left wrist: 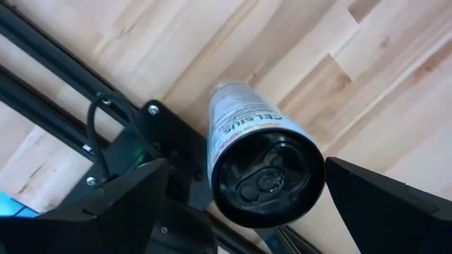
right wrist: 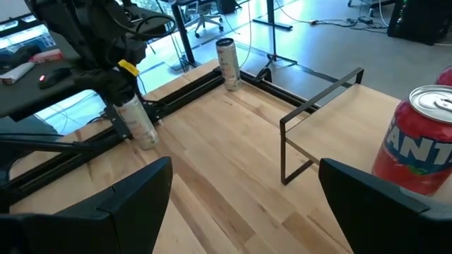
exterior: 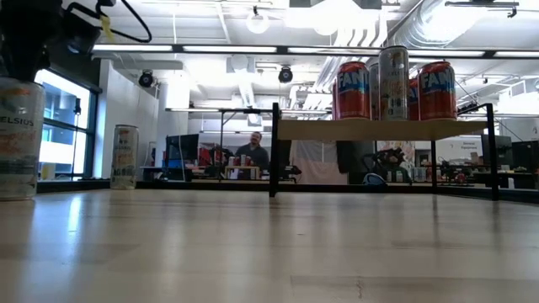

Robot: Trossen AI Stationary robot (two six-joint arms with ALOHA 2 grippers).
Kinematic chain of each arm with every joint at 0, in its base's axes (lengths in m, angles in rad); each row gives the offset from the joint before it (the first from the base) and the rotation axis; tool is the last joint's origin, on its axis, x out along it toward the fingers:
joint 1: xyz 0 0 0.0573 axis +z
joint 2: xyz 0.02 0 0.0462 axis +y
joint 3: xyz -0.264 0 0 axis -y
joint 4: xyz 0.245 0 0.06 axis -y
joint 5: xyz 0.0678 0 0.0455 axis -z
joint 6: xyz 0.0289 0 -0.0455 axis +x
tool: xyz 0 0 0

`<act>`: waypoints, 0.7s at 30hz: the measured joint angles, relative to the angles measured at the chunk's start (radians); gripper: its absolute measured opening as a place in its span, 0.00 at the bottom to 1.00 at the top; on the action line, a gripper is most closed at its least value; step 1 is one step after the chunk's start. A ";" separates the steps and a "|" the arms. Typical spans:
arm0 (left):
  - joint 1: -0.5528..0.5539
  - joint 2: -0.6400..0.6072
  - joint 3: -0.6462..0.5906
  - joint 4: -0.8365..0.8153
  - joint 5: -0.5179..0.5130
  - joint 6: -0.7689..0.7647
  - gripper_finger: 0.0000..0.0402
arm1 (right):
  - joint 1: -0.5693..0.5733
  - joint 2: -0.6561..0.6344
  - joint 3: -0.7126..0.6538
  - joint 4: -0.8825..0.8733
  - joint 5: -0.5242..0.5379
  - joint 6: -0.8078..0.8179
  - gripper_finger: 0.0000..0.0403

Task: Place canned beverage on shelf
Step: Put the white soda can on the shelf

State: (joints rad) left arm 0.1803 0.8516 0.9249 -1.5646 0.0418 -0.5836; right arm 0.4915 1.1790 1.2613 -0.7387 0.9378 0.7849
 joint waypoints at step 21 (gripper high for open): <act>-0.174 0.004 -0.081 0.073 -0.026 -0.279 0.92 | 0.000 0.000 0.001 -0.026 -0.006 0.000 0.85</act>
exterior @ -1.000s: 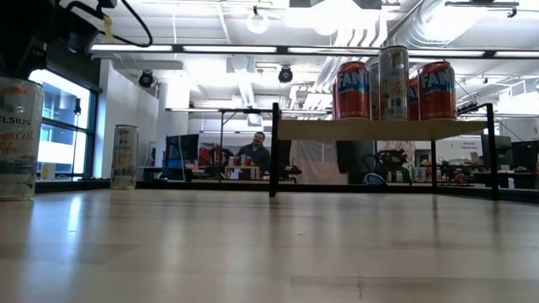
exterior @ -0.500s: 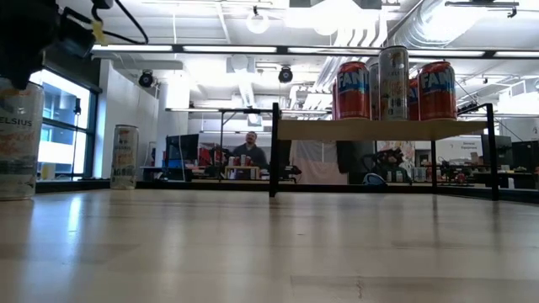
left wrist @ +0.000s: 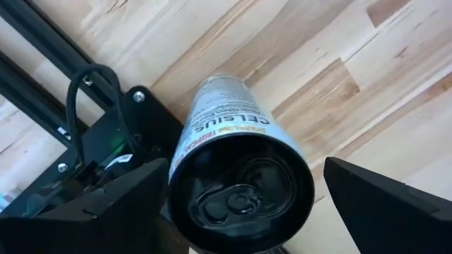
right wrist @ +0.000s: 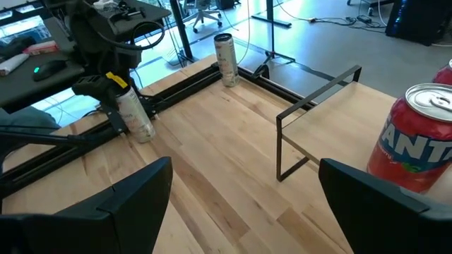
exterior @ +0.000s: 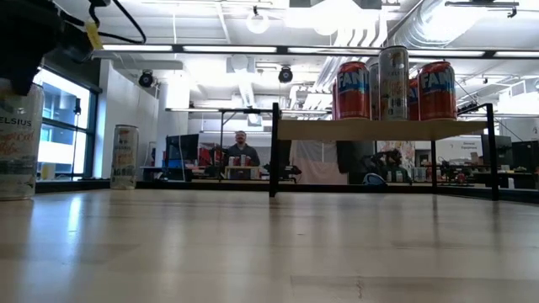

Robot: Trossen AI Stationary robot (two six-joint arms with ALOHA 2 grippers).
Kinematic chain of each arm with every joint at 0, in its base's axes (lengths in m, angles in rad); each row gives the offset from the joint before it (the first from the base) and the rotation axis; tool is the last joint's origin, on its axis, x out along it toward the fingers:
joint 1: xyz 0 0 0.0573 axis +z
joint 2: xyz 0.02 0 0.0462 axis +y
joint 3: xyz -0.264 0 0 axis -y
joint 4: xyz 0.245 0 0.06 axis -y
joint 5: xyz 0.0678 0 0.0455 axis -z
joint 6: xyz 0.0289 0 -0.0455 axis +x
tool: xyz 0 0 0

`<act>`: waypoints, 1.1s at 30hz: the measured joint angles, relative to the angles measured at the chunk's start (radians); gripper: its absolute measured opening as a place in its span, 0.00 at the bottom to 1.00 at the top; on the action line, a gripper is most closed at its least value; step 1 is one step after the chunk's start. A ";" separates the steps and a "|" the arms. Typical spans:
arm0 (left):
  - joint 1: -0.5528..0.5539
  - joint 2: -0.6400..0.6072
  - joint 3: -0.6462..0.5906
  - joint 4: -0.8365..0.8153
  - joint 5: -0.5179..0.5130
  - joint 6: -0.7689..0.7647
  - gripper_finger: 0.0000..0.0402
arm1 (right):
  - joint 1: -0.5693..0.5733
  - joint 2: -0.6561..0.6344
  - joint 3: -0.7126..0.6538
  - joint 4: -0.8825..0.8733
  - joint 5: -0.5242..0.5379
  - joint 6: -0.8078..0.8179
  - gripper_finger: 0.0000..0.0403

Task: Place canned beverage on shelf
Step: Put the white soda can on the shelf

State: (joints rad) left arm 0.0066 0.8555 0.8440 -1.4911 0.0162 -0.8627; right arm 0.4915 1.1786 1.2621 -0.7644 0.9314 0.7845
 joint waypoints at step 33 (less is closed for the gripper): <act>-0.101 0.077 0.282 0.010 -0.100 0.226 0.60 | 0.000 0.000 0.000 0.026 -0.047 -0.150 0.85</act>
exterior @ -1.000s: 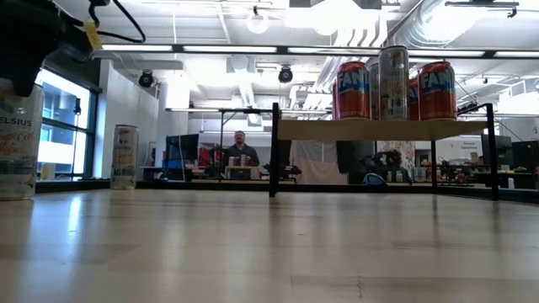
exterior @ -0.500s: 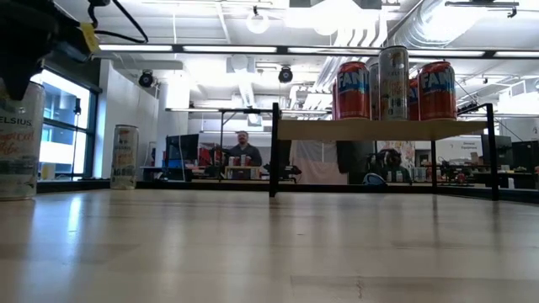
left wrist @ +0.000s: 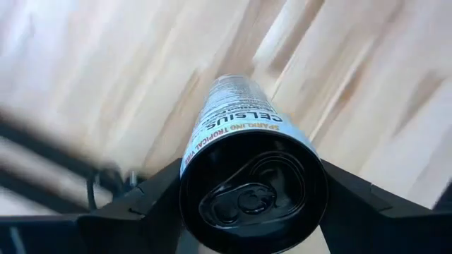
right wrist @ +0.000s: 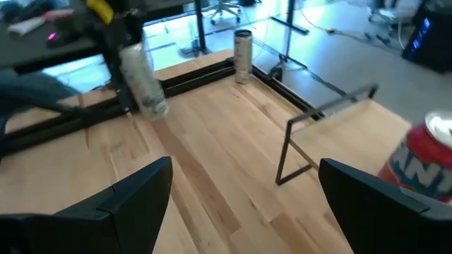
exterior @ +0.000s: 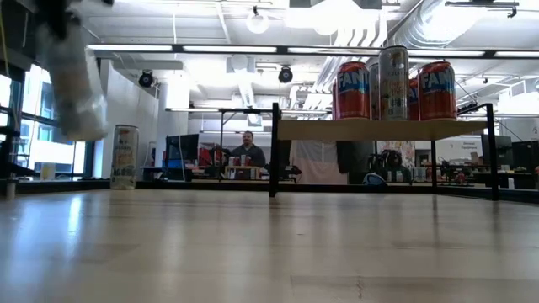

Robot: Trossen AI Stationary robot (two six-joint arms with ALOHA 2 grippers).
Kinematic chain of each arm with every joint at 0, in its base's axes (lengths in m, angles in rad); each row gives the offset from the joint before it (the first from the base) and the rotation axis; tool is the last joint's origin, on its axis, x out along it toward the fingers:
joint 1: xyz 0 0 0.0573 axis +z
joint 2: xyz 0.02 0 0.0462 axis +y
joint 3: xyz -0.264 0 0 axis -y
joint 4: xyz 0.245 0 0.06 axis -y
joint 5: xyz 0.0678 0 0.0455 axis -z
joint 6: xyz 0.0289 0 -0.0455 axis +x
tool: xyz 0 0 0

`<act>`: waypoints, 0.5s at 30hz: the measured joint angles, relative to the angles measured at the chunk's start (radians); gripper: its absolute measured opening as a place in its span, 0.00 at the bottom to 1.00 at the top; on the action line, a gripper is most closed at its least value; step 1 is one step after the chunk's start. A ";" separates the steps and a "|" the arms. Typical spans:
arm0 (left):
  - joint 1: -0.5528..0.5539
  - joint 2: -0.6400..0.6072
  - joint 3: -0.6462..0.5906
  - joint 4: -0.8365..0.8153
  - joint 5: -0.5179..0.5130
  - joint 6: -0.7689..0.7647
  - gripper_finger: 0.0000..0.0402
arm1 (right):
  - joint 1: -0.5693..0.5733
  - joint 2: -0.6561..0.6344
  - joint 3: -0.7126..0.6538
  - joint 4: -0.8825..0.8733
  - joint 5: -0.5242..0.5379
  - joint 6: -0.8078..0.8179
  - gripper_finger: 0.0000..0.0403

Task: Place canned beverage on shelf
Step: Put the white soda can on the shelf

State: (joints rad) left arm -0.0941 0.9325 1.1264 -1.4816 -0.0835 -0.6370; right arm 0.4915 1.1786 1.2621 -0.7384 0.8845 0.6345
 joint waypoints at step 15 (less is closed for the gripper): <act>0.009 0.526 0.435 0.117 -0.030 0.369 0.60 | 0.000 0.101 0.000 0.109 -0.119 -0.273 0.85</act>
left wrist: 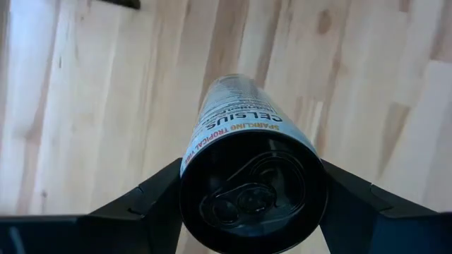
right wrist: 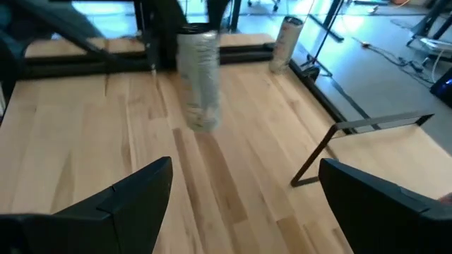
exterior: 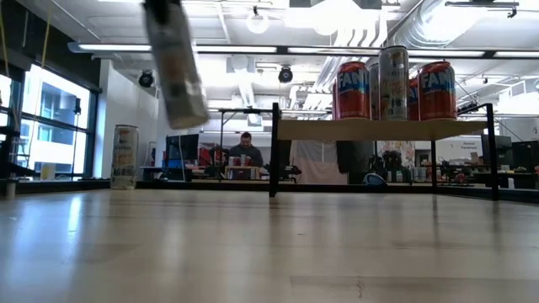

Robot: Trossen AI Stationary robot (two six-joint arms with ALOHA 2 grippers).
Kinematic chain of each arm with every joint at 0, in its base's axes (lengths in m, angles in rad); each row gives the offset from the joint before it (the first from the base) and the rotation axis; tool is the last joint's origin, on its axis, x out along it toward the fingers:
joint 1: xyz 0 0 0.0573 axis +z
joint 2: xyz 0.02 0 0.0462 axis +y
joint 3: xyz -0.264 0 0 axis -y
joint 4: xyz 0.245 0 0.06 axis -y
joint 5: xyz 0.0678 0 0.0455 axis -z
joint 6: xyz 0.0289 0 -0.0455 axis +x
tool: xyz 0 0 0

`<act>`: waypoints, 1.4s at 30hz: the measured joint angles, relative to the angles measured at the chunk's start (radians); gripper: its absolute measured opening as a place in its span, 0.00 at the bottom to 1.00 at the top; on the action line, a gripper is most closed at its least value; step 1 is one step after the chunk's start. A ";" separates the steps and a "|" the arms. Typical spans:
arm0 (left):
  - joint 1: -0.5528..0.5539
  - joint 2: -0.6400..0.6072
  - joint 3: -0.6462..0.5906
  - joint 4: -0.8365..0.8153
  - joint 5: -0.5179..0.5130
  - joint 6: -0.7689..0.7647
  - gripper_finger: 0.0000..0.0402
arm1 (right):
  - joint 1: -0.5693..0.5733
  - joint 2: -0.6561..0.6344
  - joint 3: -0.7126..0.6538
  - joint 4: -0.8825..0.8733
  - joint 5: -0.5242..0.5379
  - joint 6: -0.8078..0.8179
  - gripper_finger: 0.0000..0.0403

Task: Place canned beverage on shelf
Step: Put the white soda can on the shelf

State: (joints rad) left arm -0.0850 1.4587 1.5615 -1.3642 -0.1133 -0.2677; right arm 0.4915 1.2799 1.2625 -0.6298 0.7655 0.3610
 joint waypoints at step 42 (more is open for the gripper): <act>0.060 0.409 0.118 0.220 0.163 0.095 0.70 | 0.080 0.175 -0.001 -0.263 -0.040 0.316 0.85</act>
State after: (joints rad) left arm -0.0246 1.8679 1.6798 -1.1441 0.0496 -0.1730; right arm 0.5713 1.4548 1.2615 -0.8932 0.7254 0.6769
